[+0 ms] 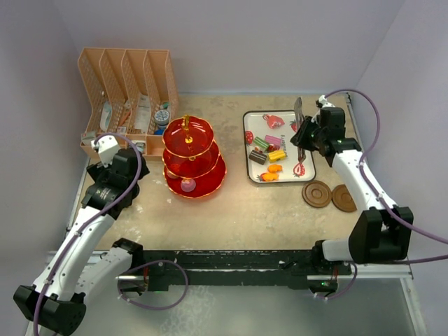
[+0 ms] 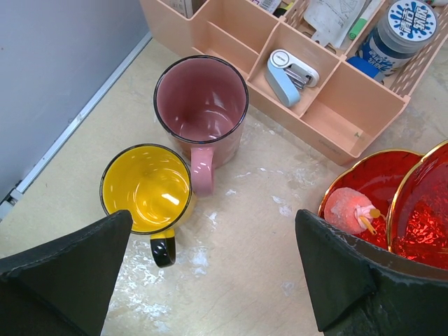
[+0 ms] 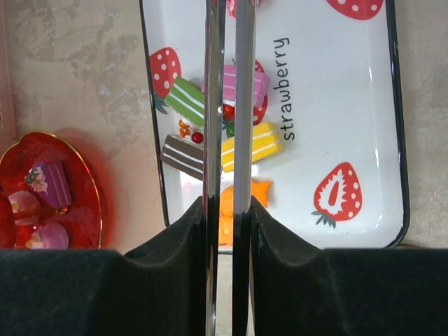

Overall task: Serve the afternoon tea
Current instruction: Pick up the desert from the tray.

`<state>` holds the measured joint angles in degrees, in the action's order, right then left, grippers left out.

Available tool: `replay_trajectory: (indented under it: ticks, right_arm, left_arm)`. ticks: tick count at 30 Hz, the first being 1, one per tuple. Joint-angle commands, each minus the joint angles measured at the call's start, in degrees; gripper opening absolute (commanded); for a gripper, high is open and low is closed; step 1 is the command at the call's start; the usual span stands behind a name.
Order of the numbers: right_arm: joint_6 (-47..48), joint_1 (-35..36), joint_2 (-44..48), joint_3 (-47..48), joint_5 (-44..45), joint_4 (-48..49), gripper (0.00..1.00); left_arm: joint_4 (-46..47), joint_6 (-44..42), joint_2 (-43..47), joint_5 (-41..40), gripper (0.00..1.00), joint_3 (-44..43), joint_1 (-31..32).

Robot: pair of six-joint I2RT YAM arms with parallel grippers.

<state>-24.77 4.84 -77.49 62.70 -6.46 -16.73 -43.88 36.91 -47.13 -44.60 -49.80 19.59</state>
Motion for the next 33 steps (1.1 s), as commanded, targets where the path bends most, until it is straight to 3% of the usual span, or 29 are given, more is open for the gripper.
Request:
replay_trajectory:
  ticks: [1, 10, 23, 33]
  right_arm:
    - [2.3, -1.0, -1.1, 4.2, -2.8, 1.9, 0.29]
    - [4.1, -1.1, -12.8, 7.6, -11.6, 2.0, 0.31]
    - [5.4, -1.1, -24.6, 16.2, -8.0, -0.2, 0.3]
    - [7.1, -0.8, -28.2, 17.0, -6.8, -1.5, 0.29]
  left_arm:
    - [1.1, 0.4, 1.0, -0.5, 0.98, -1.5, 0.2]
    - [1.6, 0.0, 1.3, 0.7, 0.97, -1.3, 0.2]
    - [1.8, -0.2, 1.2, 1.1, 0.97, -1.1, 0.3]
    - [1.8, -0.2, 0.7, 1.2, 0.97, -1.1, 0.2]
